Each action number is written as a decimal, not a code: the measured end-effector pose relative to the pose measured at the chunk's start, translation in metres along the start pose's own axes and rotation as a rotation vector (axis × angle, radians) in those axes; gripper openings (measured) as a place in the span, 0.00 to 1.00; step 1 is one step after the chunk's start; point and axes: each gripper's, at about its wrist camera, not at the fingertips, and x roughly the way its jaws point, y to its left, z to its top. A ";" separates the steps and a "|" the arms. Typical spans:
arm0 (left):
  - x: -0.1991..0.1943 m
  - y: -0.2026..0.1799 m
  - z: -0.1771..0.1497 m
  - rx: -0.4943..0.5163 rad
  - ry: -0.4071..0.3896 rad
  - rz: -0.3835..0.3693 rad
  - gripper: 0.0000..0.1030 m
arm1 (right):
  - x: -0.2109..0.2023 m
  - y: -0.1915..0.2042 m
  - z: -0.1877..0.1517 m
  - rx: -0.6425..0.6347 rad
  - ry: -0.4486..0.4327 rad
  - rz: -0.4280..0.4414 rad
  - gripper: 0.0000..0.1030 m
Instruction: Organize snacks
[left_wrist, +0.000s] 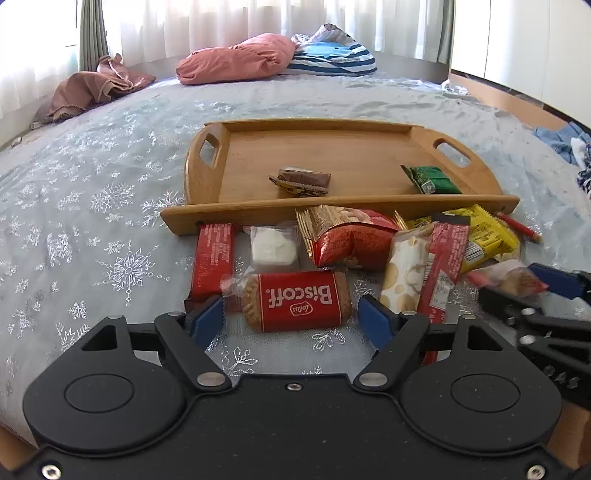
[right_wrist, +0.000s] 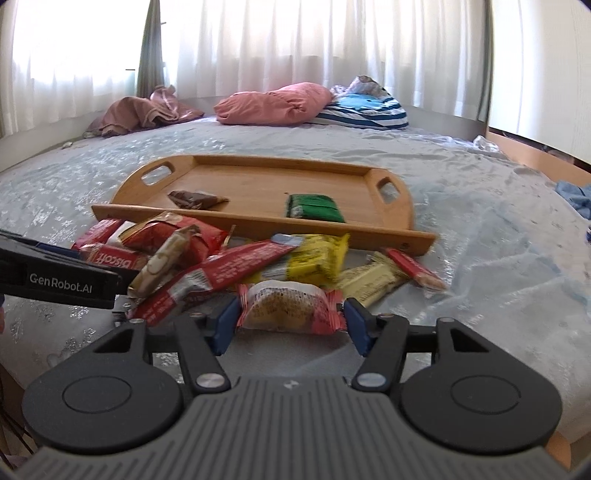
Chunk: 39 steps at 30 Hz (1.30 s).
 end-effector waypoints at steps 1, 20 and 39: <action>0.001 -0.001 0.000 0.004 -0.003 0.003 0.76 | -0.001 -0.003 0.000 0.010 0.001 -0.004 0.62; -0.014 0.010 0.009 -0.004 -0.013 0.002 0.57 | -0.009 -0.016 0.017 0.076 -0.044 -0.031 0.62; 0.000 -0.001 0.002 -0.052 -0.006 -0.016 0.67 | -0.005 -0.021 0.008 0.114 -0.016 -0.058 0.64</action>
